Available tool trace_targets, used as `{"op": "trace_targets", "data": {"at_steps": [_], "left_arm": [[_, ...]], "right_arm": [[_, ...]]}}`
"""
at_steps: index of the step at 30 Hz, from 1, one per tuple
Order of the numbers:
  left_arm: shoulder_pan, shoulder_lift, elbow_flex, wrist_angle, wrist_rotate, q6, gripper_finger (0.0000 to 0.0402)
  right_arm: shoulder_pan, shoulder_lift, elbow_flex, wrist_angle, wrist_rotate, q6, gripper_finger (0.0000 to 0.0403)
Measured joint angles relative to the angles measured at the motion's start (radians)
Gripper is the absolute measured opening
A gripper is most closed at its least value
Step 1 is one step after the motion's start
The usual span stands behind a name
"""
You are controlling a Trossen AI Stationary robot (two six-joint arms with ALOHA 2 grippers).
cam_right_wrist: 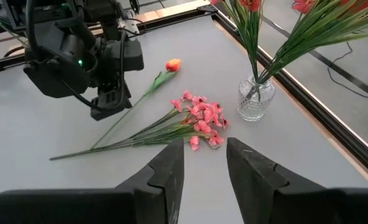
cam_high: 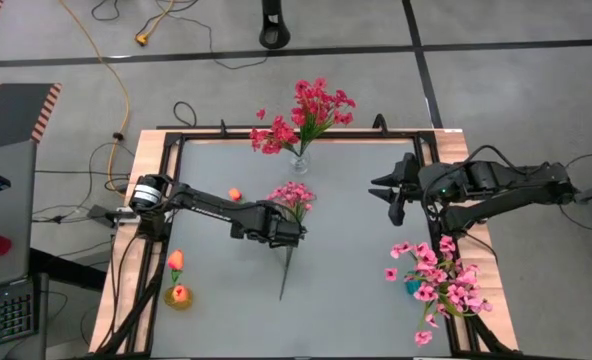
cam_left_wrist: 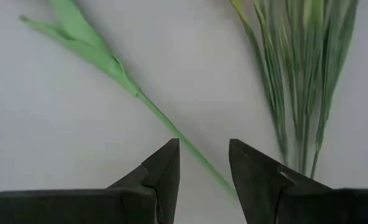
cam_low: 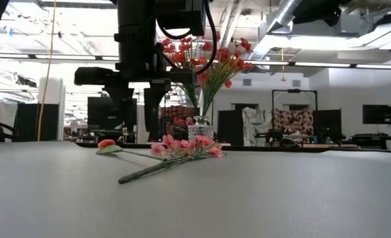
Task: Sort flowers into vase by color
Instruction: Put the orange tulip flower into the yellow vase
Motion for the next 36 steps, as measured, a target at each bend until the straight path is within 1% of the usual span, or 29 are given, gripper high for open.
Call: {"op": "trace_targets", "data": {"at_steps": [4, 11, 15, 20, 25, 30, 33, 36], "left_arm": [[0.000, 0.006, 0.000, -0.002, -0.039, -0.114, 0.0127], [0.000, 0.048, -0.002, -0.065, -0.087, -0.291, 0.0127], [0.005, 0.083, -0.004, -0.123, -0.075, -0.343, 0.0127], [0.010, 0.130, -0.004, -0.124, -0.090, -0.388, 0.0127], [0.028, 0.166, -0.004, -0.102, -0.097, -0.382, 0.0127], [0.044, 0.174, -0.002, -0.092, -0.099, -0.311, 0.0127], [0.045, 0.174, -0.002, -0.092, -0.120, -0.250, 0.0127], [0.047, 0.175, -0.002, -0.090, -0.124, -0.231, 0.0125]], "right_arm": [[0.000, 0.000, 0.000, 0.000, 0.000, 0.000, 0.0148], [0.000, 0.000, 0.000, 0.000, 0.000, 0.000, 0.0148], [0.000, 0.000, 0.000, 0.002, 0.000, 0.000, 0.0148], [0.001, 0.000, 0.000, 0.005, 0.001, 0.000, 0.0148], [0.001, 0.000, 0.000, 0.017, 0.001, 0.000, 0.0148], [0.001, 0.000, 0.000, 0.019, 0.001, 0.000, 0.0148], [0.000, 0.000, 0.000, 0.021, 0.001, 0.000, 0.0148], [0.000, 0.000, 0.000, 0.020, 0.001, 0.000, 0.0148]]}}
